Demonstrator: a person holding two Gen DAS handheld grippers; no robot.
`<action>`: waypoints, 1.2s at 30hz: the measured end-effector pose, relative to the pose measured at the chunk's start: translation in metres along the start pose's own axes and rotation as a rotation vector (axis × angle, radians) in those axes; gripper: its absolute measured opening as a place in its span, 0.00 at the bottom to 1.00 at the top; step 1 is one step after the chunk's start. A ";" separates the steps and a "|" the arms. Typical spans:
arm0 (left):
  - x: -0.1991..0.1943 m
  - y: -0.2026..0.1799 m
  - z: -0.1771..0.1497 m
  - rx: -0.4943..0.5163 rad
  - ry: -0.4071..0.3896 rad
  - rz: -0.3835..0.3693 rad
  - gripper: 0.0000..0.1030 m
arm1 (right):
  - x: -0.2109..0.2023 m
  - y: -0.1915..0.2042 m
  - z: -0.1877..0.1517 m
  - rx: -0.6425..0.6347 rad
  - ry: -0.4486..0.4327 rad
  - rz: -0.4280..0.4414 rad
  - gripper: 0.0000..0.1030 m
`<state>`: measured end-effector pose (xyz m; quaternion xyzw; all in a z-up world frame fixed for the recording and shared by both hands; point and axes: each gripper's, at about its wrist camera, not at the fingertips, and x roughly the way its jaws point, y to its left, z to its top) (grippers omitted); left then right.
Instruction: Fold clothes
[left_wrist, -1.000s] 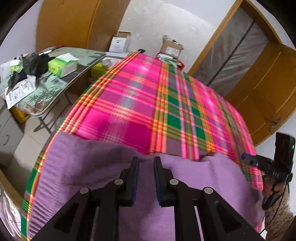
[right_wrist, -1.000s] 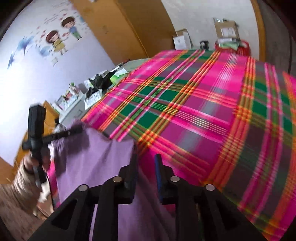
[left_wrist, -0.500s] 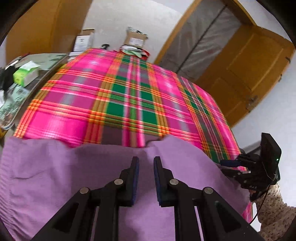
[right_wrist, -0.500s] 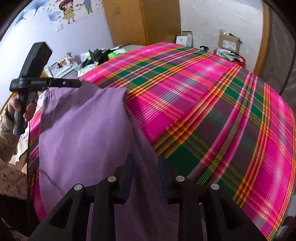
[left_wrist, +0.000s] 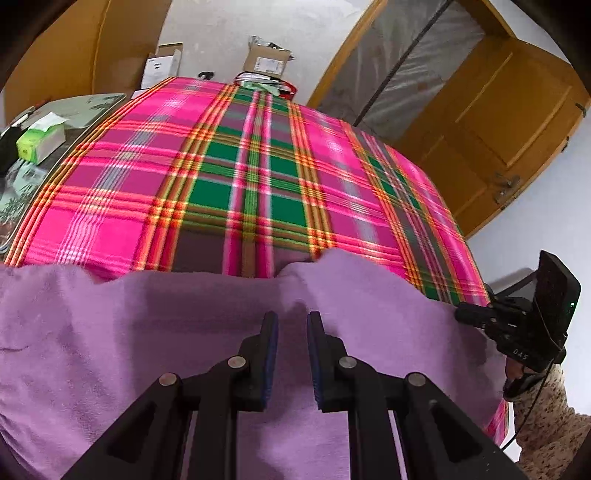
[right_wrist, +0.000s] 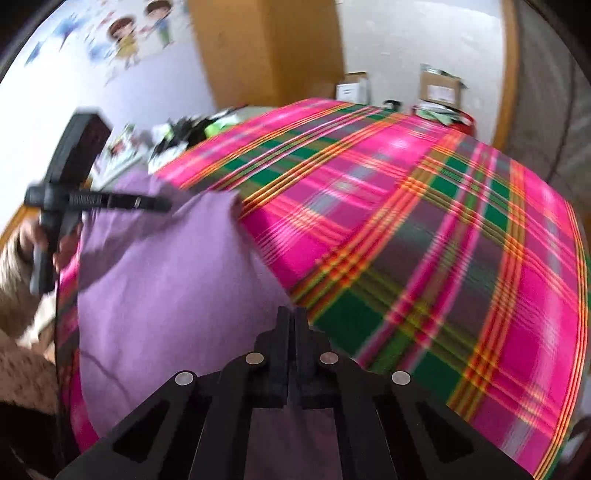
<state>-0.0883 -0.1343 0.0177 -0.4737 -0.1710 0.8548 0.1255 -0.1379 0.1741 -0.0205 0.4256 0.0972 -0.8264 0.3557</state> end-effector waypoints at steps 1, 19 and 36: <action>0.000 0.002 0.000 -0.008 0.002 0.004 0.16 | 0.000 -0.001 -0.001 0.000 0.002 -0.021 0.02; 0.006 -0.006 0.009 0.003 0.007 0.006 0.16 | 0.022 0.028 0.026 -0.042 0.004 0.153 0.35; 0.009 0.005 0.014 -0.030 0.009 0.020 0.16 | 0.060 -0.016 0.057 0.248 0.081 0.390 0.03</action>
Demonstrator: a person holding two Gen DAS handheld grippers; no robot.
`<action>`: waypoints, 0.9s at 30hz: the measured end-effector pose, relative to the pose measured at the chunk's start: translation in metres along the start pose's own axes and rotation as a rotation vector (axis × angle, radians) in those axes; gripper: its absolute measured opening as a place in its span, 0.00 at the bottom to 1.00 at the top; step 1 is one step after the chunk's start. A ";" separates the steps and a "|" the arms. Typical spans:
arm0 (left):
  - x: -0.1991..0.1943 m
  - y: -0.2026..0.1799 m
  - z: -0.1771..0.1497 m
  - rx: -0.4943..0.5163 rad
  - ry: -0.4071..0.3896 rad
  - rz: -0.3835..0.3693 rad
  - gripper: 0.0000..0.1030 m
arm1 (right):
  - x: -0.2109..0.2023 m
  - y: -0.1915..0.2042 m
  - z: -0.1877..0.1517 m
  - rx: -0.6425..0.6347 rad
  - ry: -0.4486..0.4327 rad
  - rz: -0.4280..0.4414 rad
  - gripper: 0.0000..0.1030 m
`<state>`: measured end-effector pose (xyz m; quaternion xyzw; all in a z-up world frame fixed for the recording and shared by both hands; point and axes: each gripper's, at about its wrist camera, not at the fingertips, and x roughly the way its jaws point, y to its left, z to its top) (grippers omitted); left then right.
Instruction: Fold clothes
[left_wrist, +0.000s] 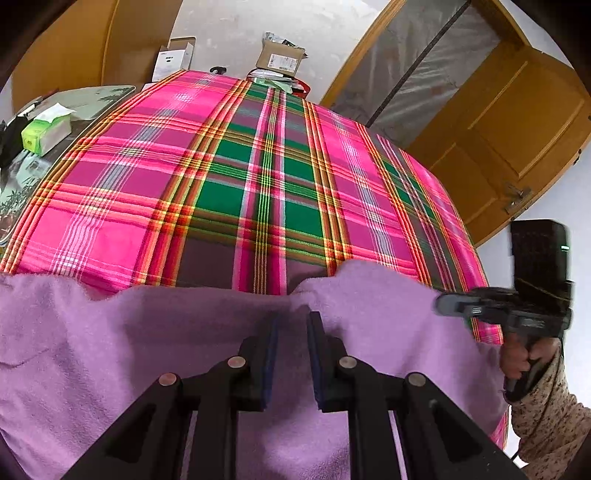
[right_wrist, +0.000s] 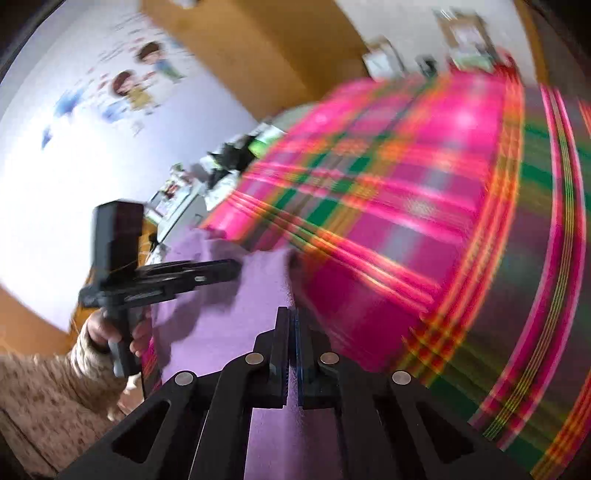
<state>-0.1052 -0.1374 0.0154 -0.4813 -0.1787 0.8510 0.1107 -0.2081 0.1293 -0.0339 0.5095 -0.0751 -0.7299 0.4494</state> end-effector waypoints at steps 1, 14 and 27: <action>0.001 -0.001 0.000 0.003 0.002 0.002 0.16 | 0.007 -0.003 -0.002 0.003 0.014 -0.042 0.03; 0.007 -0.020 0.012 0.052 -0.005 -0.009 0.16 | -0.038 -0.003 -0.030 -0.084 -0.051 -0.192 0.24; -0.012 -0.030 0.029 0.036 0.021 -0.058 0.29 | -0.014 0.007 -0.042 -0.130 0.019 -0.042 0.35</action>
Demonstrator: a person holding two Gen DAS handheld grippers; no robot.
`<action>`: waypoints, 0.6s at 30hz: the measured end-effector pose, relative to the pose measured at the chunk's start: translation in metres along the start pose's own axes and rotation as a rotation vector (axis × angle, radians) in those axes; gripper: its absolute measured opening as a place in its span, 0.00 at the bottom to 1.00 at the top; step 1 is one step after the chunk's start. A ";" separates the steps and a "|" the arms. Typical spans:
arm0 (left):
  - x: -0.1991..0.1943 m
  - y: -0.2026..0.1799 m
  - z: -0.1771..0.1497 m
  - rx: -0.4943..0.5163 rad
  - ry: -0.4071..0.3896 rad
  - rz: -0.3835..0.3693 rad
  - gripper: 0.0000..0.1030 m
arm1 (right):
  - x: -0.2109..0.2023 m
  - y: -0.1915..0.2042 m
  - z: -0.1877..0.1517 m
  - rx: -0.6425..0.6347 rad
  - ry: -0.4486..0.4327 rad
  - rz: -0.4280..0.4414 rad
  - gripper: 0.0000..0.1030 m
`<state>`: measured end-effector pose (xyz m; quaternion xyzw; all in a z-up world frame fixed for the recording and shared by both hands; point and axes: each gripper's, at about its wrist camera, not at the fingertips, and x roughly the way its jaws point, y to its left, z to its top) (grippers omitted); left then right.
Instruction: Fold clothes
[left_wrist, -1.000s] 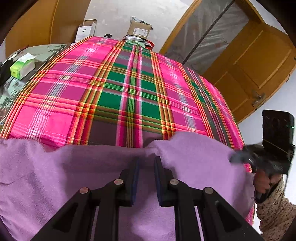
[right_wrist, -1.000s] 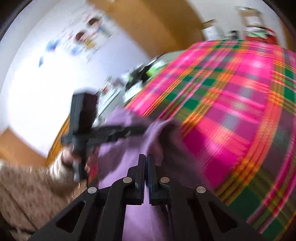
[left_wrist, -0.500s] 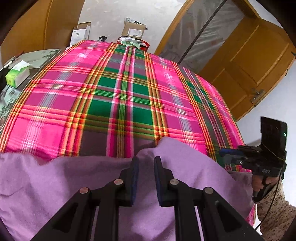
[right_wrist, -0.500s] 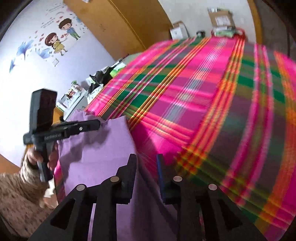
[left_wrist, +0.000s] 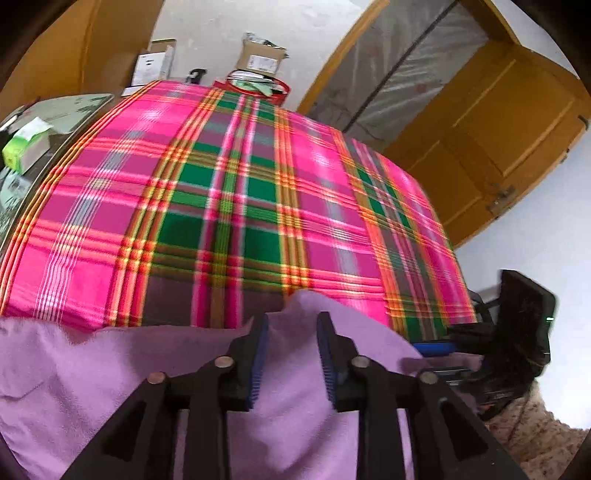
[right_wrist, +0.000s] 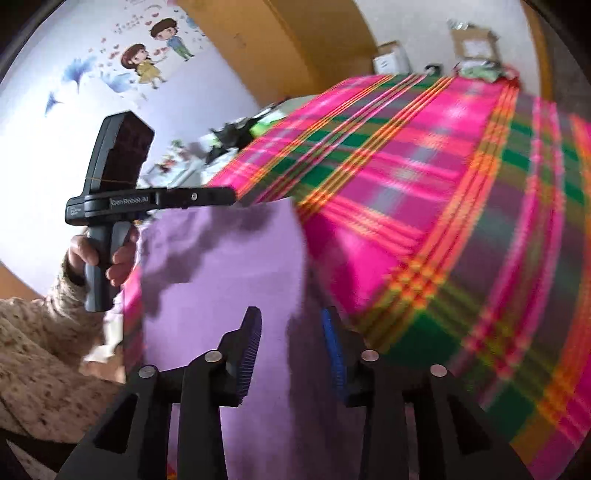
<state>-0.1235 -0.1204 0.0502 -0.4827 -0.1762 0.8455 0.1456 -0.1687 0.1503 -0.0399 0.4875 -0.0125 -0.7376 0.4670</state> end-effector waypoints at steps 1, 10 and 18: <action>0.000 -0.004 0.004 0.009 0.008 0.006 0.29 | 0.004 0.001 -0.002 0.007 0.015 -0.004 0.35; 0.017 -0.039 0.033 0.030 0.179 0.048 0.31 | -0.011 0.048 -0.015 -0.123 -0.091 -0.008 0.05; 0.033 -0.055 0.025 0.095 0.321 0.180 0.31 | 0.010 0.091 -0.024 -0.167 -0.079 0.122 0.03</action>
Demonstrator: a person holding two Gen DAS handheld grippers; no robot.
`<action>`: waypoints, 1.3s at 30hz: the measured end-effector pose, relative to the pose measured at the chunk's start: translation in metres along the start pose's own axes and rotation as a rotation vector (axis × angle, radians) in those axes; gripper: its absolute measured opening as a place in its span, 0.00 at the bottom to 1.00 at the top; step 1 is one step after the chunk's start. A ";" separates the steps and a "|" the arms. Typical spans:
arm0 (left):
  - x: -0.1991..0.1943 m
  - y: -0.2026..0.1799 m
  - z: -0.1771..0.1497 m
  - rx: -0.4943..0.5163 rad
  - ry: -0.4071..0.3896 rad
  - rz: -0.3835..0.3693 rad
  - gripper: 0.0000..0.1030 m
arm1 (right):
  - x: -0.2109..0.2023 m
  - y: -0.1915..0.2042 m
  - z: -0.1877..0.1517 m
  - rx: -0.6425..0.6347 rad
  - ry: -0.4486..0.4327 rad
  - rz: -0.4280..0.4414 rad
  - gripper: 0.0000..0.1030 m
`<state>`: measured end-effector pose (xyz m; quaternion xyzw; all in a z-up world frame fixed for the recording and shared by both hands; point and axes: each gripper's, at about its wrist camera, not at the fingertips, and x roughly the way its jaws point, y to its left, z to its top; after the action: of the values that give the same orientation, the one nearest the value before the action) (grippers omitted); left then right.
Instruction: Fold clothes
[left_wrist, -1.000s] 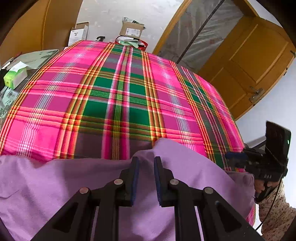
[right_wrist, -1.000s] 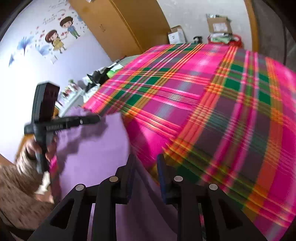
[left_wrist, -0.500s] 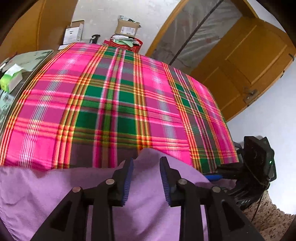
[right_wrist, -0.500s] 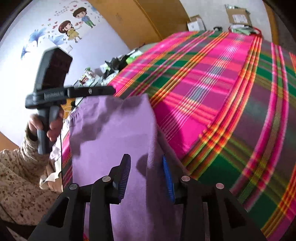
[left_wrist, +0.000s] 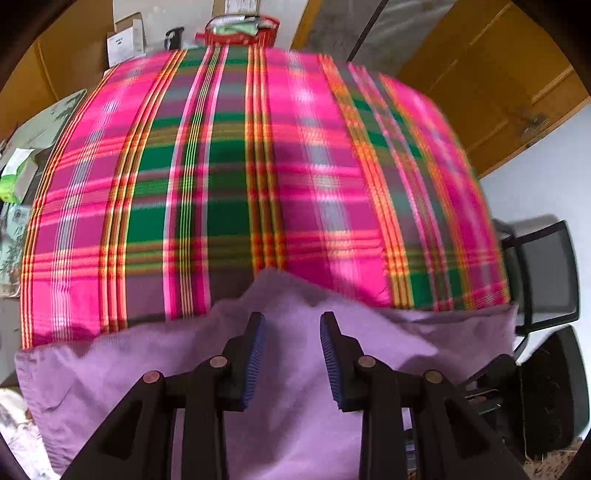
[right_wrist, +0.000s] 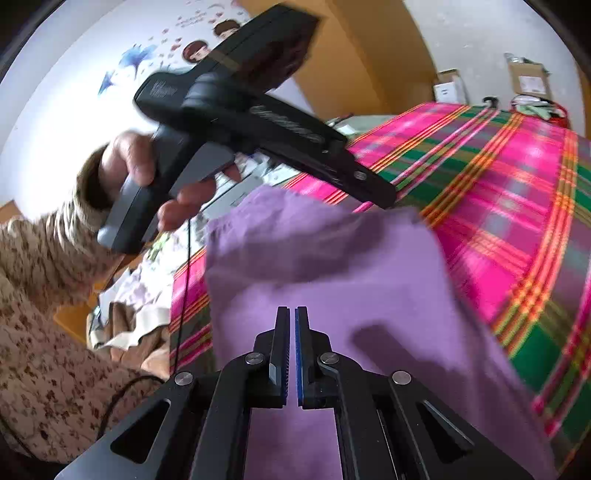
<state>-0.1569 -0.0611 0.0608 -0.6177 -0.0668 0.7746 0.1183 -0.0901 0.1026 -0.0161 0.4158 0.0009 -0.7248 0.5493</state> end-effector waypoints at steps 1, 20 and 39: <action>0.000 0.000 0.000 -0.005 -0.004 -0.007 0.31 | -0.004 0.002 -0.001 -0.022 -0.006 -0.021 0.03; 0.022 0.015 0.023 -0.150 0.032 -0.099 0.32 | -0.003 -0.057 0.018 0.064 0.039 -0.262 0.09; 0.018 -0.010 0.012 -0.057 0.136 0.115 0.32 | -0.002 -0.006 0.004 0.005 -0.035 -0.208 0.03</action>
<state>-0.1714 -0.0460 0.0489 -0.6747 -0.0450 0.7343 0.0604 -0.0969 0.1048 -0.0146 0.4019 0.0326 -0.7852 0.4701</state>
